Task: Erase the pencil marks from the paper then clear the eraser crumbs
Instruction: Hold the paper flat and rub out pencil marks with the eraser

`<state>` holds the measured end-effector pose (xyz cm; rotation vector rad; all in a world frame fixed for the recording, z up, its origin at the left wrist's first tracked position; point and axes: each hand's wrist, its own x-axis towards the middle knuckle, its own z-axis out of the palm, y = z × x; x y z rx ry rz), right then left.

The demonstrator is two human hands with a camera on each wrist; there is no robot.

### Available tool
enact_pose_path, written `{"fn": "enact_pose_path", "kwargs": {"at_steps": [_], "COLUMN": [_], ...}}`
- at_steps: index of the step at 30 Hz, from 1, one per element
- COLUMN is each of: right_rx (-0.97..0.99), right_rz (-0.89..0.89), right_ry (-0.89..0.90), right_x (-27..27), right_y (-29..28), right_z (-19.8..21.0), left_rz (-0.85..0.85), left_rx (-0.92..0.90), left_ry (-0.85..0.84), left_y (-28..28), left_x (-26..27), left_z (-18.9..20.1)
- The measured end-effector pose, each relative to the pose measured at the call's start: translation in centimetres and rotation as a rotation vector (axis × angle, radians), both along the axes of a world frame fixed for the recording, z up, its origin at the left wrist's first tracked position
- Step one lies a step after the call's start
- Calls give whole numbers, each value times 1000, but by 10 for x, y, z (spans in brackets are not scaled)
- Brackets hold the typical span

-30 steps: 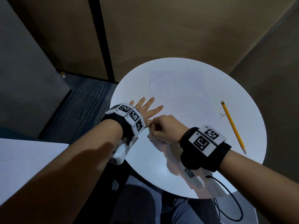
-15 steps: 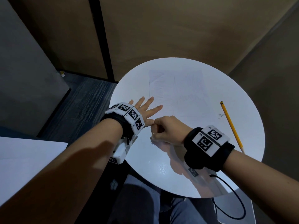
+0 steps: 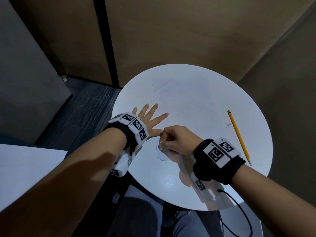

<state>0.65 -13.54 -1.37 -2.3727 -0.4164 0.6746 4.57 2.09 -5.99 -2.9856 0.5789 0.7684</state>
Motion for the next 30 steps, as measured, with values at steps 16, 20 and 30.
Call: {"fn": "enact_pose_path", "kwargs": {"at_steps": [16,20,30], "right_rx": [-25,-30,-4], "right_rz": [14,72,67], "right_ry": [-50,40,29], "right_x": [-8,-6,-6], "right_y": [-3,-6,-9], "right_z": [-2,2,6], "left_rz": [-155,-169,-114], "left_rx": [10,27,1], "left_ry": [-74,-94,-61], "left_y": [-10,-10,-15], "left_x": [-7,-5,-2], "left_z": [6,2,3]}}
